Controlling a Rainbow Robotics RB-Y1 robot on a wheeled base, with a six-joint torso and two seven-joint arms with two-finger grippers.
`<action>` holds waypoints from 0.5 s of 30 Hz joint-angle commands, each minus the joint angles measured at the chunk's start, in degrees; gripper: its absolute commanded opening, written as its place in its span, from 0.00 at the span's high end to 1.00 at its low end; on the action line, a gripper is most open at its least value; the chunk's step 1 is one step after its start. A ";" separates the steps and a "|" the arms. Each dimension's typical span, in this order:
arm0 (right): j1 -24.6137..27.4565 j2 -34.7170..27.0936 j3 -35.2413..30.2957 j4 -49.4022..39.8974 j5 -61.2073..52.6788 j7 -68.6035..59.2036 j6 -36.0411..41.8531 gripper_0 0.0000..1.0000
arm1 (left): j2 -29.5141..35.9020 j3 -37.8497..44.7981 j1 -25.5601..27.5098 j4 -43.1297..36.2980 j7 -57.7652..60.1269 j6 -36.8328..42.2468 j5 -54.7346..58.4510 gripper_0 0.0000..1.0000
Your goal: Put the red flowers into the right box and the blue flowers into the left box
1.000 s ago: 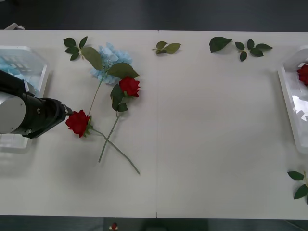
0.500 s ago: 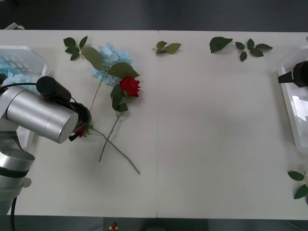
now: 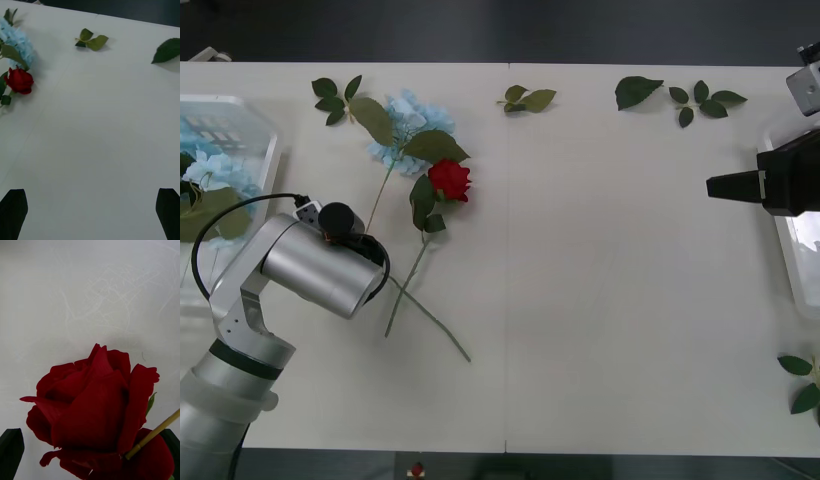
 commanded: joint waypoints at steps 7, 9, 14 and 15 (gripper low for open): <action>21.73 -0.82 -20.05 -7.01 -24.68 28.68 -0.97 0.00 | -0.51 -0.20 -1.35 2.16 1.43 -3.13 -1.78 0.37; 25.07 -0.64 -22.07 -6.83 -30.74 36.24 -0.79 0.00 | -0.51 -0.20 -1.35 2.16 1.43 -3.22 -1.87 0.64; 30.08 -0.12 -25.58 -5.69 -40.59 51.01 3.16 0.00 | -0.51 -0.20 -1.35 2.16 1.43 -3.31 -1.87 1.00; 30.78 0.06 -26.38 -5.34 -42.43 54.26 4.48 0.00 | -0.51 -0.11 -1.35 2.16 1.43 -3.22 -1.87 1.00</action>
